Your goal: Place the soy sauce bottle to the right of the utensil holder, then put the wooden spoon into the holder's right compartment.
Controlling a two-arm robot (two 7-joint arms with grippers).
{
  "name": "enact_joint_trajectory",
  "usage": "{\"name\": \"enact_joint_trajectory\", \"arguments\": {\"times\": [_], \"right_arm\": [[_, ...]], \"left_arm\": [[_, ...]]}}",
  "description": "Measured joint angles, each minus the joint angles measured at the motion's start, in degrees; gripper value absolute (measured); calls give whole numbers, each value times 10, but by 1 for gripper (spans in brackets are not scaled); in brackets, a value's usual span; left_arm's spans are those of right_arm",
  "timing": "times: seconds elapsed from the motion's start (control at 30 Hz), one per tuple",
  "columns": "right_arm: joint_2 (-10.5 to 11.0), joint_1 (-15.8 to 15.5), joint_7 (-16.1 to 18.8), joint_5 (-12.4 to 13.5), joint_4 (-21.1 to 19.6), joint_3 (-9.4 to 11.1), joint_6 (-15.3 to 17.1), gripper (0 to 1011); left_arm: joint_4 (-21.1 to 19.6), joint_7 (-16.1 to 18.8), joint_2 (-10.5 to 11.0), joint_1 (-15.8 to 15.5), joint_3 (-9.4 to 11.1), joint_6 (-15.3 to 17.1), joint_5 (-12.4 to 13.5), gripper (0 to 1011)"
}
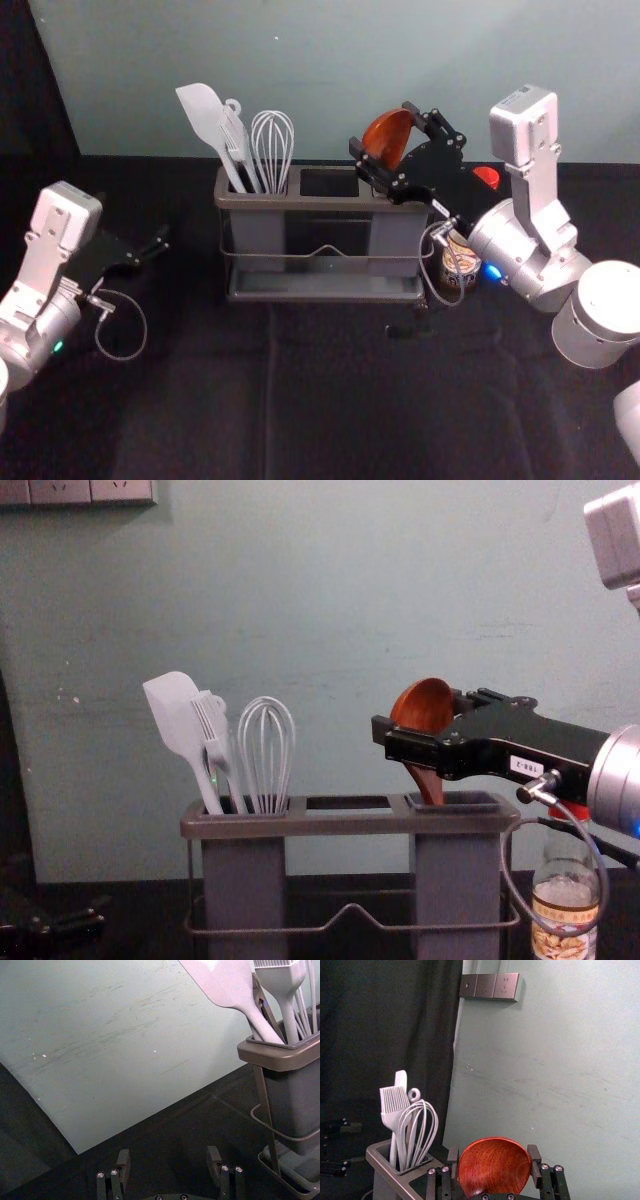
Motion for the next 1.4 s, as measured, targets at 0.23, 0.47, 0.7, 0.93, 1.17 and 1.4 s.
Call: {"name": "enact_joint_trajectory", "arguments": {"times": [0.23, 0.47, 0.7, 0.93, 1.17, 1.4], "right_arm": [[0, 0, 0, 0, 0, 0, 0, 842], [0, 1, 0, 0, 0, -1, 0, 978], [0, 1, 0, -1, 0, -1, 0, 1002], [0, 1, 0, -1, 1, -1, 0, 1002], [2, -1, -6, -10, -11, -1, 7, 1002], [16, -8, 7, 12, -59, 10, 55, 1002]], "left_arm": [[0, 0, 0, 0, 0, 0, 0, 1005], [0, 0, 0, 0, 0, 0, 0, 1005], [0, 0, 0, 0, 0, 0, 0, 1005], [0, 0, 0, 0, 0, 0, 0, 1005], [0, 0, 0, 0, 0, 0, 0, 1005], [0, 0, 0, 0, 0, 0, 0, 1005]]}}
